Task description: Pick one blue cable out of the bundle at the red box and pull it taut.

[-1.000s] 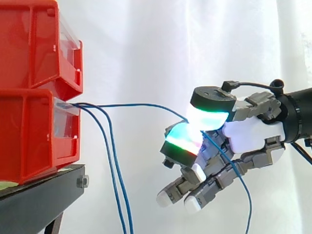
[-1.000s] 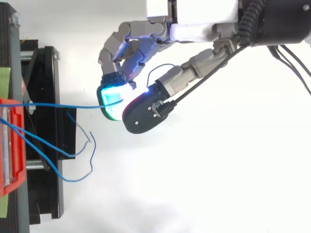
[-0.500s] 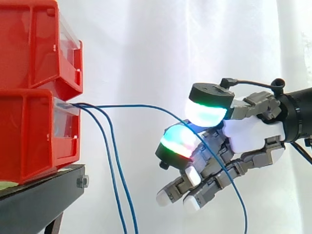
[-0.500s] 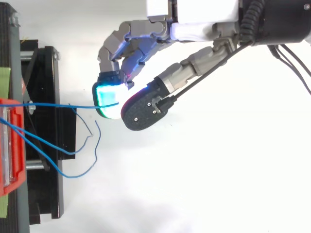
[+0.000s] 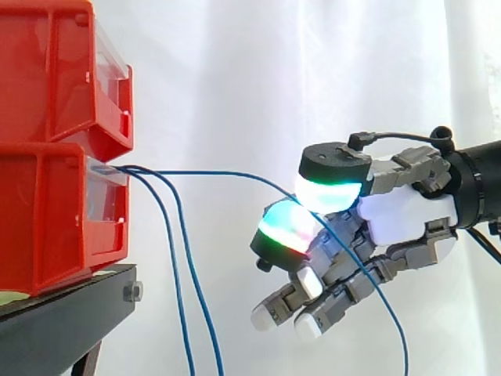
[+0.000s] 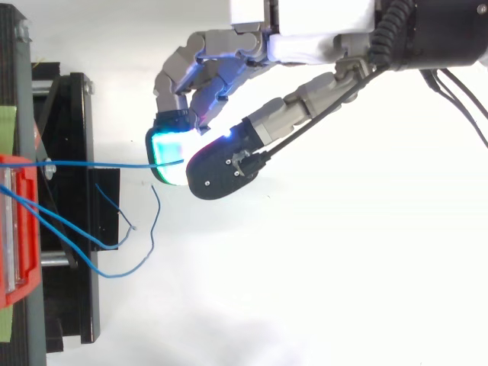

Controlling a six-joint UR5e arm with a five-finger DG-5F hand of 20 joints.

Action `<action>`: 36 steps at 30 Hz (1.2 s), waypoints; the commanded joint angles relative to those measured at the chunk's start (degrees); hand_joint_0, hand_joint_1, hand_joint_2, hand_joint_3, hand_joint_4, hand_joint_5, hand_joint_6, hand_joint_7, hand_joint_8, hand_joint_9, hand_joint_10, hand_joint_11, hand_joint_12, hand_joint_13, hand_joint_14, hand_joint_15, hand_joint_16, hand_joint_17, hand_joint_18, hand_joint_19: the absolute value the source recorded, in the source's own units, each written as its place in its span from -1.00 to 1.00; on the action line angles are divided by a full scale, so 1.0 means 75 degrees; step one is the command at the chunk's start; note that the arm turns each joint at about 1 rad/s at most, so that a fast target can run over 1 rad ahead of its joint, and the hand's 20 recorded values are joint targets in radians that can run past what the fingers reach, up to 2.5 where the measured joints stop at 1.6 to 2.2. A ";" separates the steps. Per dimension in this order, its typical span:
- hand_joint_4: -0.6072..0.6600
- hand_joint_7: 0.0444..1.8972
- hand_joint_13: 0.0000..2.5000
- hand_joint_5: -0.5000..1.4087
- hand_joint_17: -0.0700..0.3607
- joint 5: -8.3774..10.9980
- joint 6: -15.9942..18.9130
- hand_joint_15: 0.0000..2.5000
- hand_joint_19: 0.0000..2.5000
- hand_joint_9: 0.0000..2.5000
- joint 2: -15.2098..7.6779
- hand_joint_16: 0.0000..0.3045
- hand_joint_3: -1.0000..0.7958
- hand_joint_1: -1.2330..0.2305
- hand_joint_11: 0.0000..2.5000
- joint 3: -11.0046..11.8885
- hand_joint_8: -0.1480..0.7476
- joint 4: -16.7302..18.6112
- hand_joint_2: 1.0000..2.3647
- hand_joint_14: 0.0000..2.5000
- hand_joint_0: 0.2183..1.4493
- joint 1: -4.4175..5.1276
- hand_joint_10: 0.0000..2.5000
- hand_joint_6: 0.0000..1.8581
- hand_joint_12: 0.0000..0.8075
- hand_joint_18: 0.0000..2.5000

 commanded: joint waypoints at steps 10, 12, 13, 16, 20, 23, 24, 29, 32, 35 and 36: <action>-0.05 0.08 -0.72 -0.61 -0.15 0.0007 -0.0006 -0.95 -0.86 -0.38 0.0009 -0.67 0.09 -0.40 -0.34 0.0011 0.09 -0.0005 -0.97 -1.00 -0.35 0.0007 -0.99 -0.02 -0.15 -0.63; -0.05 0.08 -0.72 -0.61 -0.15 0.0007 -0.0006 -0.95 -0.86 -0.36 0.0009 -0.67 0.09 -0.41 -0.32 0.0011 0.09 -0.0005 -0.97 -1.00 -0.35 -0.0005 -0.99 -0.02 -0.14 -0.63; -0.05 0.09 -0.71 -0.61 -0.15 0.0007 -0.0006 -0.95 -0.86 -0.36 0.0009 -0.67 0.09 -0.41 -0.33 0.0011 0.09 -0.0017 -0.97 -1.00 -0.35 -0.0005 -0.99 -0.02 -0.14 -0.63; -0.04 0.09 -0.71 -0.61 -0.15 0.0007 0.0006 -0.95 -0.86 -0.35 0.0009 -0.67 0.10 -0.41 -0.33 0.0011 0.10 -0.0017 -0.97 -1.00 -0.35 -0.0017 -0.99 -0.02 -0.14 -0.62; -0.04 0.10 -0.71 -0.61 -0.15 -0.0064 -0.0018 -0.95 -0.86 -0.35 0.0067 -0.67 0.10 -0.41 -0.33 0.0011 0.10 -0.0158 -0.97 -1.00 -0.35 -0.0052 -0.99 -0.02 -0.14 -0.62; -0.03 0.09 -0.71 -0.61 -0.15 -0.0099 -0.0217 -0.94 -0.86 -0.35 0.0337 -0.67 0.10 -0.41 -0.32 0.0011 0.10 -0.0533 -0.97 -1.00 -0.34 -0.0075 -0.99 -0.02 -0.14 -0.62; -0.02 0.10 -0.71 -0.61 -0.15 -0.0099 -0.0217 -0.94 -0.86 -0.35 0.0337 -0.67 0.10 -0.41 -0.32 0.0011 0.10 -0.0533 -0.97 -1.00 -0.34 -0.0075 -0.99 -0.02 -0.14 -0.62; -0.05 0.09 -0.70 -0.61 -0.15 -0.0052 -0.0451 -0.93 -0.86 -0.32 0.0536 -0.67 0.09 -0.41 -0.24 0.0011 0.12 -0.1247 -0.97 -1.00 -0.34 -0.0122 -0.99 -0.02 -0.14 -0.62; -0.04 0.08 -0.70 -0.61 -0.15 0.0030 -0.0451 -0.93 -0.86 -0.29 0.0536 -0.67 0.09 -0.40 -0.19 -0.0001 0.13 -0.1634 -0.97 -1.00 -0.34 -0.0134 -0.99 -0.02 -0.14 -0.62; -0.04 0.07 -0.70 -0.62 -0.16 0.0124 -0.0440 -0.93 -0.86 -0.27 0.0536 -0.67 0.08 -0.40 -0.17 -0.0001 0.14 -0.1868 -0.97 -1.00 -0.34 -0.0134 -1.00 -0.01 -0.14 -0.62; -0.04 0.07 -0.70 -0.62 -0.16 0.0171 -0.0428 -0.93 -0.86 -0.27 0.0536 -0.67 0.08 -0.40 -0.16 -0.0001 0.14 -0.1904 -0.97 -1.00 -0.34 -0.0134 -1.00 -0.01 -0.14 -0.62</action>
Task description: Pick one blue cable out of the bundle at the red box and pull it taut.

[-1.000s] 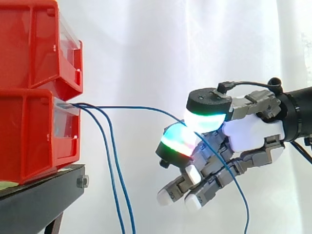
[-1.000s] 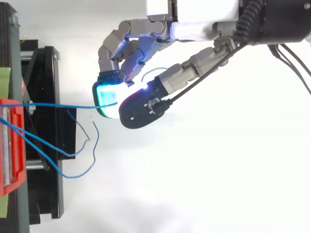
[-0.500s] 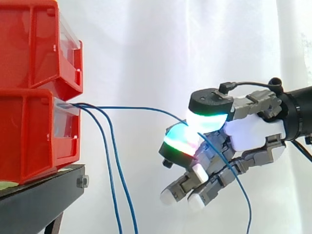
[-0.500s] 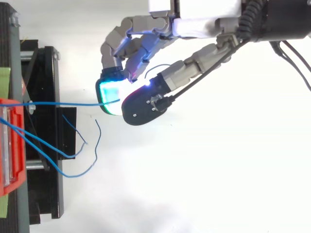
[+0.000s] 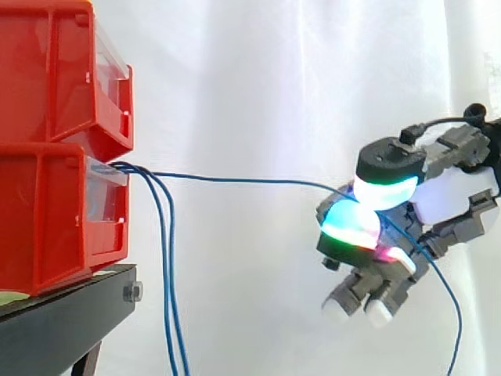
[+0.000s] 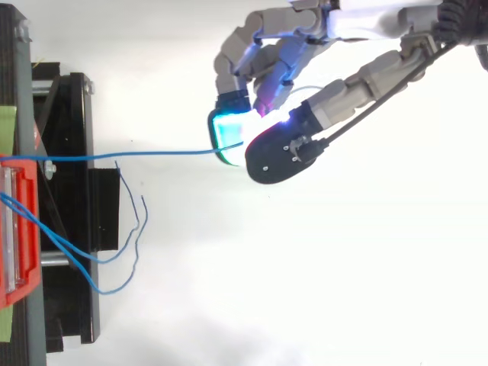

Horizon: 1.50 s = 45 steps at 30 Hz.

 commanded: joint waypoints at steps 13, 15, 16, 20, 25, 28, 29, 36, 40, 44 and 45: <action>-0.03 0.05 -0.69 -0.62 -0.16 0.0234 0.0127 -0.93 -0.85 -0.21 0.0006 -0.68 0.06 -0.39 -0.11 -0.0588 0.16 0.0172 -0.97 -1.00 -0.34 0.0044 -1.00 -0.01 -0.14 -0.63; -0.03 0.05 -0.69 -0.62 -0.16 0.0258 0.0162 -0.93 -0.86 -0.21 0.0006 -0.68 0.06 -0.39 -0.12 -0.0588 0.16 0.0266 -0.97 -1.00 -0.34 0.0044 -1.00 -0.01 -0.14 -0.63; -0.03 0.05 -0.69 -0.62 -0.16 0.0258 0.0162 -0.93 -0.85 -0.21 0.0006 -0.68 0.06 -0.39 -0.12 -0.0588 0.17 0.0313 -0.97 -1.00 -0.34 0.0044 -1.00 -0.01 -0.14 -0.63; -0.03 0.05 -0.69 -0.62 -0.16 0.0234 0.0162 -0.93 -0.85 -0.21 0.0006 -0.68 0.06 -0.38 -0.12 -0.0588 0.16 0.0395 -0.97 -1.00 -0.34 0.0044 -0.99 -0.01 -0.14 -0.63; -0.04 0.05 -0.70 -0.62 -0.16 0.0222 0.0150 -0.93 -0.85 -0.21 0.0006 -0.68 0.06 -0.38 -0.12 -0.0588 0.16 0.0606 -0.97 -1.00 -0.34 0.0055 -0.99 -0.01 -0.14 -0.63; -0.04 0.05 -0.70 -0.62 -0.16 0.0234 0.0127 -0.93 -0.85 -0.22 0.0006 -0.68 0.06 -0.38 -0.12 -0.0588 0.16 0.0711 -0.97 -1.00 -0.34 0.0055 -0.99 -0.01 -0.14 -0.63; -0.04 0.05 -0.70 -0.62 -0.16 0.0234 0.0127 -0.93 -0.85 -0.22 0.0006 -0.68 0.06 -0.38 -0.12 -0.0588 0.16 0.0758 -0.97 -1.00 -0.34 0.0055 -1.00 -0.01 -0.14 -0.63; -0.04 0.04 -0.70 -0.63 -0.16 0.0234 0.0115 -0.93 -0.85 -0.23 0.0006 -0.68 0.05 -0.38 -0.12 -0.0611 0.16 0.0793 -0.97 -1.00 -0.34 0.0055 -1.00 -0.01 -0.14 -0.63; -0.04 0.04 -0.70 -0.63 -0.16 0.0234 0.0104 -0.92 -0.85 -0.23 -0.0006 -0.68 0.05 -0.38 -0.13 -0.0611 0.16 0.0828 -0.97 -1.00 -0.34 0.0055 -1.00 -0.01 -0.14 -0.63; -0.04 0.04 -0.70 -0.63 -0.16 0.0234 0.0104 -0.93 -0.85 -0.23 0.0006 -0.68 0.05 -0.38 -0.13 -0.0611 0.16 0.0875 -0.97 -1.00 -0.34 0.0055 -1.00 -0.01 -0.14 -0.63; -0.04 0.04 -0.70 -0.63 -0.16 0.0234 0.0104 -0.93 -0.85 -0.23 0.0006 -0.68 0.05 -0.38 -0.13 -0.0611 0.16 0.0875 -0.97 -1.00 -0.34 0.0055 -0.99 -0.01 -0.14 -0.63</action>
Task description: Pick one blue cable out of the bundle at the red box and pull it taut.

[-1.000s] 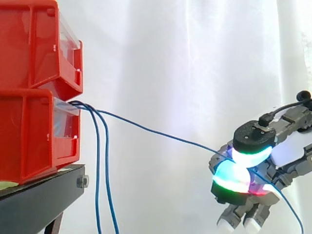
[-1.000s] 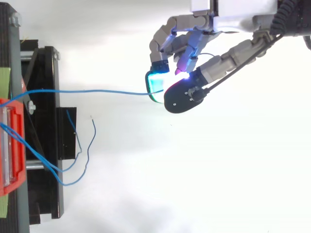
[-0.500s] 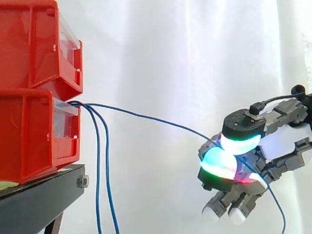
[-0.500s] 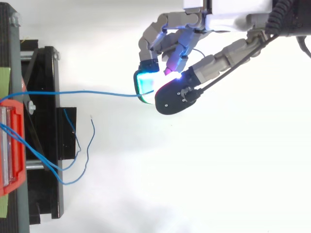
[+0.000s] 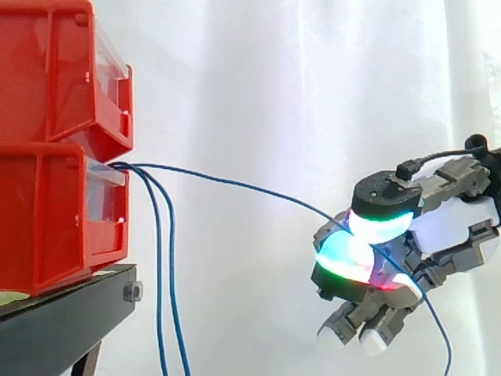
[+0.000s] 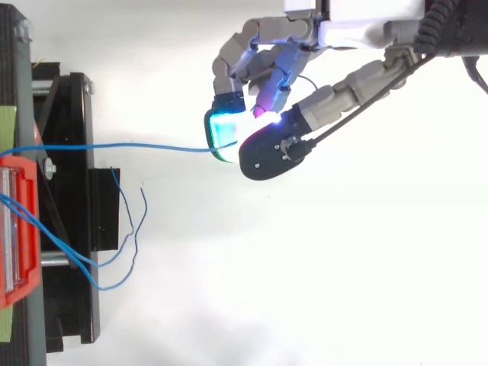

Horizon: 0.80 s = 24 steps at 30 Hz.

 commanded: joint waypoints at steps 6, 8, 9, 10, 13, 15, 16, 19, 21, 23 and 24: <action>-0.04 0.04 -0.70 -0.63 -0.16 0.0000 -0.0001 -0.93 -0.85 -0.23 0.0003 -0.68 0.05 -0.38 -0.13 -0.0014 0.16 0.0034 -0.97 -1.00 -0.34 -0.0002 -1.00 -0.01 -0.14 -0.63; -0.04 0.03 -0.70 -0.63 -0.16 0.0000 -0.0001 -0.92 -0.85 -0.23 0.0003 -0.68 0.05 -0.38 -0.13 -0.0014 0.16 0.0034 -0.97 -1.00 -0.34 -0.0002 -0.99 -0.01 -0.14 -0.63; -0.04 0.04 -0.70 -0.63 -0.16 0.0000 -0.0001 -0.92 -0.85 -0.23 -0.0008 -0.68 0.05 -0.38 -0.13 -0.0014 0.16 0.0034 -0.97 -1.00 -0.34 0.0010 -1.00 -0.01 -0.14 -0.63; -0.04 0.05 -0.70 -0.63 -0.16 0.0000 -0.0001 -0.92 -0.85 -0.23 0.0003 -0.68 0.05 -0.38 -0.13 -0.0014 0.16 0.0034 -0.97 -1.00 -0.34 -0.0002 -0.99 -0.01 -0.14 -0.63; -0.04 0.04 -0.70 -0.63 -0.17 0.0000 -0.0001 -0.93 -0.85 -0.24 0.0003 -0.68 0.05 -0.38 -0.13 -0.0014 0.16 0.0034 -0.97 -1.00 -0.34 -0.0002 -1.00 -0.01 -0.14 -0.63; -0.04 0.05 -0.70 -0.63 -0.17 0.0000 -0.0001 -0.93 -0.86 -0.24 -0.0008 -0.68 0.05 -0.38 -0.13 -0.0014 0.16 0.0034 -0.97 -1.00 -0.34 -0.0002 -1.00 -0.01 -0.15 -0.63; -0.04 0.04 -0.70 -0.63 -0.17 0.0000 -0.0001 -0.93 -0.85 -0.24 -0.0008 -0.68 0.05 -0.38 -0.13 -0.0014 0.16 0.0034 -0.97 -1.00 -0.34 -0.0002 -1.00 -0.01 -0.14 -0.63; -0.04 0.04 -0.69 -0.62 -0.21 0.0000 -0.0001 -0.94 -0.85 -0.24 -0.0008 -0.71 0.05 -0.39 -0.13 -0.0014 0.16 0.0034 -0.97 -1.00 -0.34 -0.0002 -1.00 -0.01 -0.16 -0.64; -0.04 0.04 -0.69 -0.62 -0.24 0.0000 -0.0001 -0.93 -0.87 -0.23 0.0003 -0.73 0.05 -0.39 -0.13 -0.0014 0.17 0.0034 -0.97 -1.00 -0.33 -0.0002 -1.00 -0.01 -0.19 -0.66; -0.04 0.04 -0.68 -0.62 -0.25 0.0000 -0.0001 -0.93 -0.87 -0.22 0.0003 -0.73 0.05 -0.39 -0.12 -0.0014 0.16 0.0034 -0.97 -1.00 -0.33 -0.0002 -1.00 -0.02 -0.19 -0.66; -0.03 0.04 -0.67 -0.62 -0.25 0.0000 -0.0001 -0.92 -0.87 -0.21 0.0003 -0.73 0.05 -0.40 -0.12 -0.0014 0.16 0.0034 -0.97 -1.00 -0.33 -0.0002 -1.00 -0.02 -0.18 -0.66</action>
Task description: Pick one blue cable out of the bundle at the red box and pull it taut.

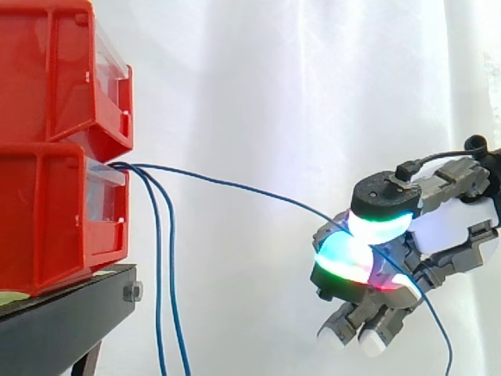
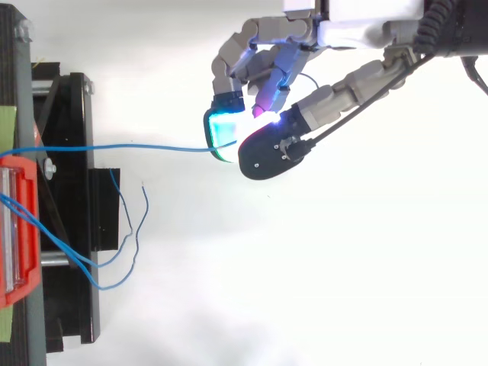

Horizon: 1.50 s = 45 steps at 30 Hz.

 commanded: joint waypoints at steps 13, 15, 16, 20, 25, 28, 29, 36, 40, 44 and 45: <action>-0.02 0.06 -0.64 -0.62 -0.18 0.0000 0.0000 -0.88 -0.86 -0.23 -0.0005 -0.69 0.04 -0.40 -0.12 -0.0010 0.15 0.0000 -0.97 -1.00 -0.33 0.0000 -1.00 -0.02 -0.10 -0.64; -0.02 0.05 -0.64 -0.62 -0.18 0.0000 0.0000 -0.88 -0.86 -0.23 0.0006 -0.69 0.04 -0.40 -0.12 -0.0010 0.15 0.0000 -0.97 -1.00 -0.33 0.0000 -1.00 -0.02 -0.10 -0.64; -0.03 0.05 -0.64 -0.62 -0.18 0.0000 0.0000 -0.88 -0.87 -0.23 0.0006 -0.69 0.03 -0.40 -0.13 -0.0010 0.15 0.0000 -0.98 -1.00 -0.33 0.0000 -1.00 -0.02 -0.10 -0.64; -0.02 0.05 -0.64 -0.62 -0.18 0.0000 0.0000 -0.88 -0.87 -0.24 -0.0005 -0.69 0.03 -0.40 -0.13 -0.0010 0.15 0.0000 -0.97 -1.00 -0.33 0.0000 -1.00 -0.02 -0.10 -0.63; -0.02 0.05 -0.65 -0.62 -0.16 0.0000 0.0000 -0.89 -0.87 -0.25 -0.0005 -0.68 0.03 -0.40 -0.14 -0.0010 0.15 0.0000 -0.97 -1.00 -0.33 0.0000 -1.00 -0.02 -0.10 -0.63; -0.01 0.06 -0.66 -0.62 -0.16 0.0000 0.0000 -0.90 -0.87 -0.26 -0.0005 -0.68 0.03 -0.39 -0.14 -0.0021 0.15 0.0000 -0.97 -1.00 -0.33 0.0000 -1.00 -0.02 -0.10 -0.63; -0.01 0.06 -0.66 -0.62 -0.16 0.0000 0.0000 -0.90 -0.87 -0.26 -0.0005 -0.68 0.03 -0.39 -0.15 -0.0021 0.14 0.0000 -0.97 -1.00 -0.33 0.0000 -0.99 -0.02 -0.10 -0.64; -0.01 0.05 -0.66 -0.62 -0.16 0.0000 0.0000 -0.90 -0.87 -0.26 0.0006 -0.67 0.03 -0.39 -0.15 -0.0021 0.14 0.0000 -0.97 -1.00 -0.34 0.0000 -0.99 -0.02 -0.10 -0.63; -0.01 0.06 -0.66 -0.62 -0.16 0.0000 0.0000 -0.90 -0.87 -0.25 -0.0005 -0.67 0.03 -0.39 -0.16 -0.0021 0.15 0.0000 -0.97 -1.00 -0.34 0.0000 -0.99 -0.02 -0.10 -0.63; -0.02 0.05 -0.66 -0.62 -0.15 0.0000 0.0000 -0.90 -0.87 -0.25 -0.0005 -0.67 0.03 -0.39 -0.16 -0.0092 0.15 0.0000 -0.97 -1.00 -0.34 0.0011 -0.99 -0.02 -0.09 -0.63; -0.01 0.05 -0.66 -0.62 -0.15 0.0000 0.0000 -0.90 -0.87 -0.25 0.0006 -0.67 0.03 -0.39 -0.15 -0.0185 0.15 0.0000 -0.97 -1.00 -0.34 0.0011 -0.99 -0.02 -0.09 -0.63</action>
